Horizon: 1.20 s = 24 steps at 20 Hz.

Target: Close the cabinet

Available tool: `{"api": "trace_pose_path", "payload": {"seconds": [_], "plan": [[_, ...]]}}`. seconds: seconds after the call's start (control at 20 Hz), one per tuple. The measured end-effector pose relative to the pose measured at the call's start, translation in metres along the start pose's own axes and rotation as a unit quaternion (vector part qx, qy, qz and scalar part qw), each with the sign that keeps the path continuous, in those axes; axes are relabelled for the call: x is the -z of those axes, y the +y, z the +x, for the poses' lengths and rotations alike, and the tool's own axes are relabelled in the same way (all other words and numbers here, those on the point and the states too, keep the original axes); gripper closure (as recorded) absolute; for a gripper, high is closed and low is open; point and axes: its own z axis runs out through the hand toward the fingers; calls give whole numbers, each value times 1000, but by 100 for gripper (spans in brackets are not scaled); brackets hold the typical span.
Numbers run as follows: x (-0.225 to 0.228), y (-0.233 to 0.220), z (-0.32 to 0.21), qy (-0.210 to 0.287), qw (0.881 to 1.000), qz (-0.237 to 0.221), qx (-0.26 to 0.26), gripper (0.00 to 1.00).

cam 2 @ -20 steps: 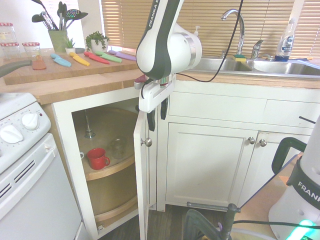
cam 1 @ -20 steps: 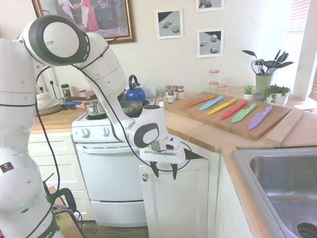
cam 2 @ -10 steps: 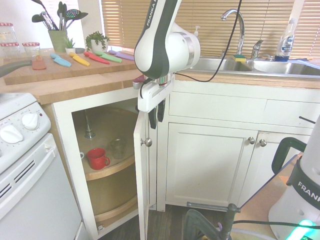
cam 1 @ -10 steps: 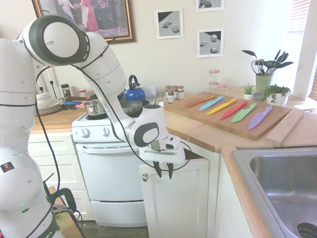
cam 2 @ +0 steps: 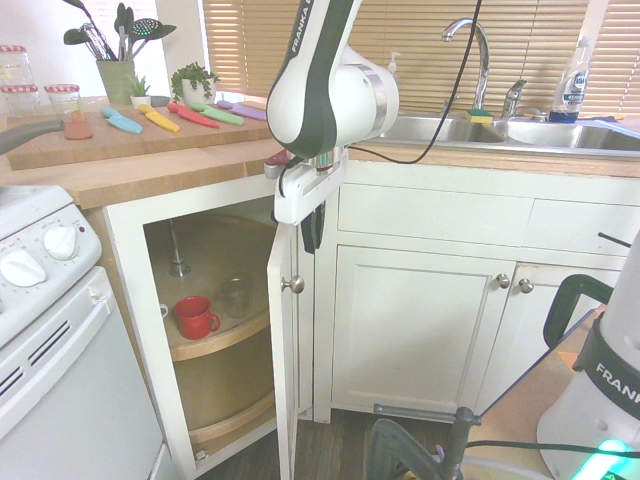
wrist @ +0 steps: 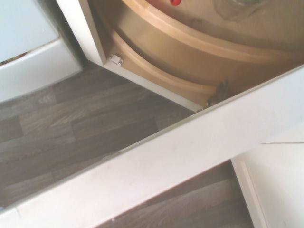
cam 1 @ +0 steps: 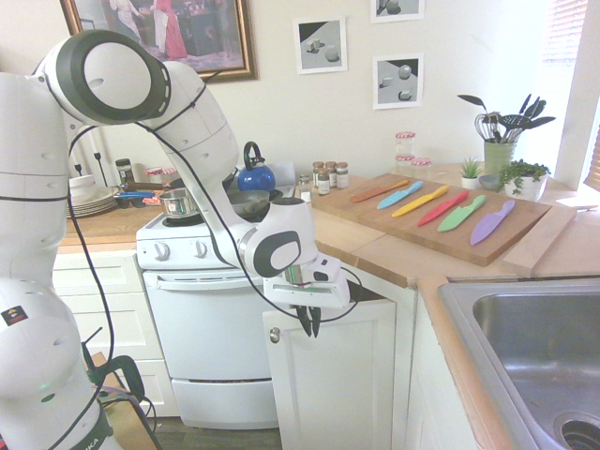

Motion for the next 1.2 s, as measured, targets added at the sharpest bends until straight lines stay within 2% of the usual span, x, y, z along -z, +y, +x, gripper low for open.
{"api": "trace_pose_path", "payload": {"seconds": [0.45,0.7,1.2], "plan": [[14,-37,18,-15,1000,-9,25,100],[6,-57,28,-30,999,-16,28,100],[28,-119,74,-42,999,0,27,100]]}}
